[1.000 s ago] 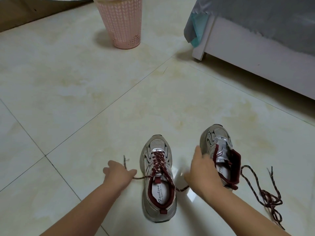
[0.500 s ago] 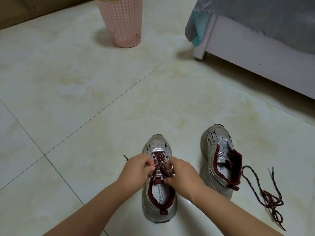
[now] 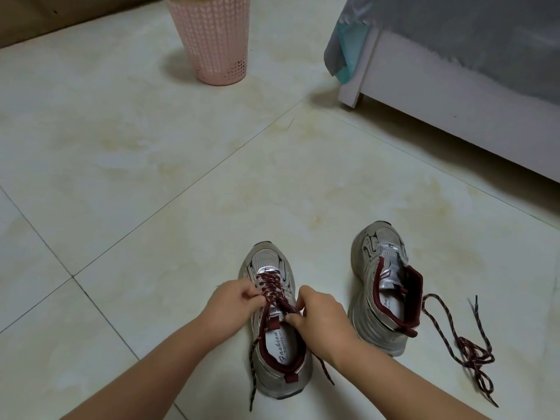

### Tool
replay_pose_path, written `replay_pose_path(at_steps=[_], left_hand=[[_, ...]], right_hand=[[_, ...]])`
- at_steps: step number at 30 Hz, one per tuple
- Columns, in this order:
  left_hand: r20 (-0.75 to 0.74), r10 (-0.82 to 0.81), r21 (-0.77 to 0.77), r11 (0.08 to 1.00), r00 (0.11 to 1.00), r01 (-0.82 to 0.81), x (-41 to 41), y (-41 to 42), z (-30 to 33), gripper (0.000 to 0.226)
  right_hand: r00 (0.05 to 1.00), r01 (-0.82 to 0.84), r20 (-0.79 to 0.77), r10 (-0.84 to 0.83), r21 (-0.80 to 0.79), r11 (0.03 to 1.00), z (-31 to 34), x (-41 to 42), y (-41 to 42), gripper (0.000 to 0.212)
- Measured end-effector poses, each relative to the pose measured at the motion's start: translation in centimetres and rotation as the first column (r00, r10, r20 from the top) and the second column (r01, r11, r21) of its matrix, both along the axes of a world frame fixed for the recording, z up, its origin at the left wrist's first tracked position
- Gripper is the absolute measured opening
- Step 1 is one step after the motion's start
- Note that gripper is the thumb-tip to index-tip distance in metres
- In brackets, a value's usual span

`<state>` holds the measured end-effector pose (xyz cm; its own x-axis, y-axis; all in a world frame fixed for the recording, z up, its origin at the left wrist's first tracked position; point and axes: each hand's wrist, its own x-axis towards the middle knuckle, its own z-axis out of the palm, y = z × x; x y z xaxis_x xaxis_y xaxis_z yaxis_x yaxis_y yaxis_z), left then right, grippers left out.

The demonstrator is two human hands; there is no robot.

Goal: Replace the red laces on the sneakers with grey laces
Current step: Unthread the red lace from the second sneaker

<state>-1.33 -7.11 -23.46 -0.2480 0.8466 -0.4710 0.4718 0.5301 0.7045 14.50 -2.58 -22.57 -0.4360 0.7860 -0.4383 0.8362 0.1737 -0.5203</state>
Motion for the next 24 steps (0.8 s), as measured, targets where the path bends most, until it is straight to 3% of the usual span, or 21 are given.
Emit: replay_pose_path(at_steps=[2,5,8,11,13,17,19,22,24], left_hand=[[0.004,0.108,0.020,0.994,0.994,-0.108,0.3,0.0,0.0,0.020],[0.157,0.319,0.036,0.944,0.935,-0.328,0.8,0.6,0.6,0.024],[0.267,0.291,0.016,0.952,0.919,-0.306,0.5,0.9,1.0,0.025],[0.315,0.185,-0.030,0.982,0.931,-0.185,0.1,0.5,0.8,0.009],[0.270,0.107,-0.039,0.994,0.957,-0.100,-0.1,-0.1,0.3,0.011],[-0.023,0.042,0.018,0.999,0.999,-0.042,-0.2,-0.2,-0.2,0.020],[0.025,0.205,0.087,0.974,0.978,-0.207,-0.5,0.3,0.2,0.027],[0.256,0.516,0.176,0.807,0.818,-0.564,-1.2,0.9,1.4,0.024],[0.302,0.516,0.167,0.799,0.802,-0.577,-0.8,0.7,1.7,0.018]], right_hand=[[1.000,-0.013,0.012,0.013,-0.005,1.000,0.0,-0.1,-0.1,0.019],[1.000,-0.014,0.009,0.014,-0.016,1.000,0.1,-0.1,-0.3,0.017],[1.000,-0.005,0.003,0.005,-0.028,1.000,0.3,-0.1,-0.3,0.016],[1.000,0.002,0.006,-0.002,-0.034,0.999,0.3,-0.1,-0.3,0.017],[1.000,0.004,0.009,-0.003,-0.043,0.999,0.4,-0.2,-0.3,0.018],[1.000,0.001,0.011,0.000,-0.059,0.998,0.5,-0.1,-0.2,0.012],[1.000,-0.008,0.016,0.009,-0.057,0.998,0.6,-0.1,-0.2,0.014],[1.000,-0.018,0.019,0.019,-0.053,0.998,0.6,0.0,-0.2,0.016],[1.000,-0.017,0.021,0.018,-0.053,0.998,0.6,0.0,-0.1,0.018]])
